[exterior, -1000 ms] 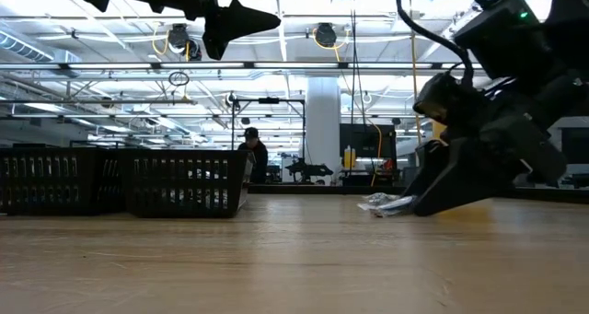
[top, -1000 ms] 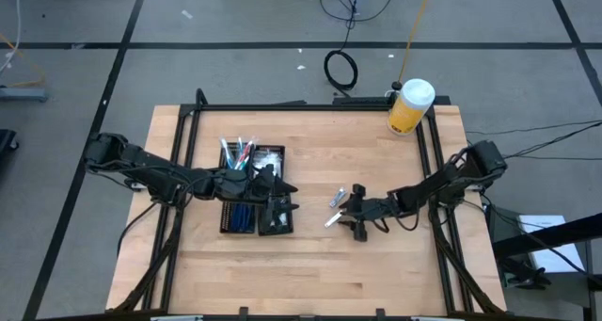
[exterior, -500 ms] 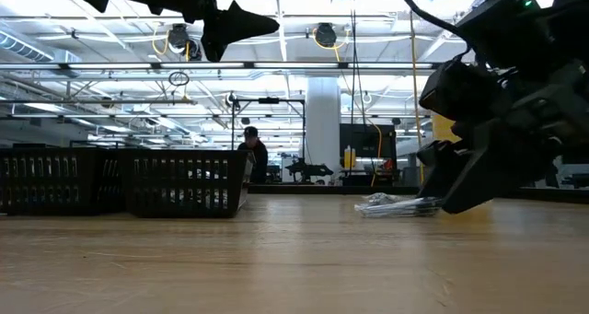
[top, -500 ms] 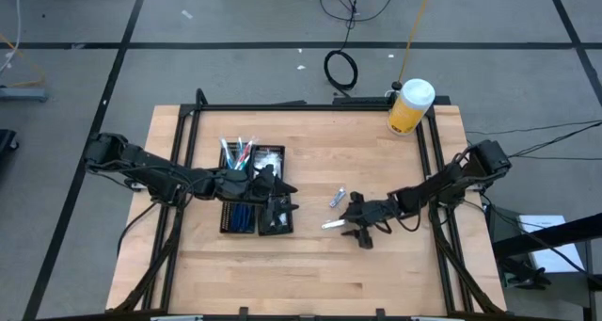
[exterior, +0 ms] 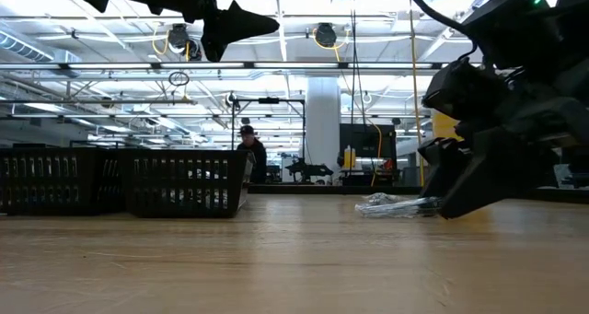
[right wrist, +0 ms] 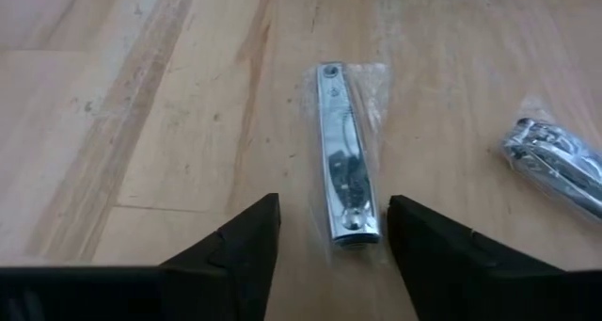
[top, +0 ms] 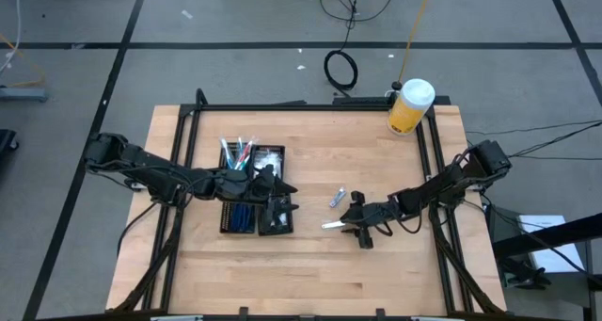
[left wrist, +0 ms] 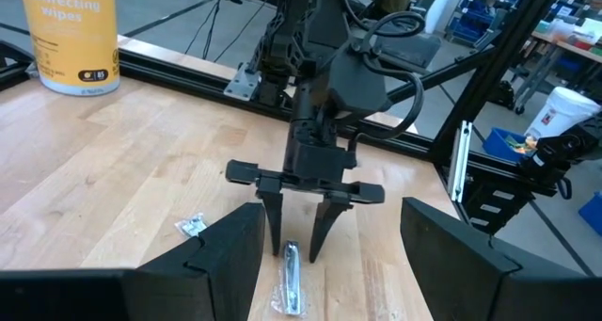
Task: Pick & Place Travel size toiletries
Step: Put the nail cutter into the bottom right black bin
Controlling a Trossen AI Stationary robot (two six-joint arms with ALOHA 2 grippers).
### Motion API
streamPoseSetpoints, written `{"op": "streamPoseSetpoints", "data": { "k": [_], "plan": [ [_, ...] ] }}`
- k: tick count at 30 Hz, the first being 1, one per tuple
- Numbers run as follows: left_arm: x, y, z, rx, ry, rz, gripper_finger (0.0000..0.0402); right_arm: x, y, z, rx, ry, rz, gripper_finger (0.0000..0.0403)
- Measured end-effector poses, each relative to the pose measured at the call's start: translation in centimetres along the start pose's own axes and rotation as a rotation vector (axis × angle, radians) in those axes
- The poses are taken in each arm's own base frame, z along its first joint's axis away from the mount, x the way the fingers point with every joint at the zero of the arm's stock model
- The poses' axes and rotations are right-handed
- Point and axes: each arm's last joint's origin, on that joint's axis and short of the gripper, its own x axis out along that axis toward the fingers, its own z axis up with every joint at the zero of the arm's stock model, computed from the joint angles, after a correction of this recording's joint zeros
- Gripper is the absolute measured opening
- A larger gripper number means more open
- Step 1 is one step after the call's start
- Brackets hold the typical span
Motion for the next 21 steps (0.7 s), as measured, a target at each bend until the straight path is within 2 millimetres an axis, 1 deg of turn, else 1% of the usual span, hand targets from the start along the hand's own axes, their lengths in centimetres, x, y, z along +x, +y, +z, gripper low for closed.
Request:
{"op": "streamPoseSetpoints", "data": {
  "k": [5,13,14,18,21],
  "plan": [
    [0.0,0.0,0.0,0.0,0.0,0.0,0.0246,0.0,0.0,0.0,-0.03,0.001,-0.001,0.0144],
    [0.0,0.0,0.0,0.001,0.0,0.0,0.0246,0.0,-0.1,0.0,-0.094,-0.002,0.002,0.005],
    [0.0,0.0,0.0,0.001,0.0,0.0,0.0246,0.0,-0.1,0.0,-0.103,-0.002,0.0,0.0043],
    [0.0,0.0,0.0,0.001,0.0,0.0,0.0246,0.0,-0.3,0.3,-0.124,-0.024,-0.007,0.0043],
    [0.0,0.0,0.0,0.001,0.001,0.0,0.0246,-0.4,-0.3,1.1,-0.136,-0.091,-0.006,0.0043]
  ]
}}
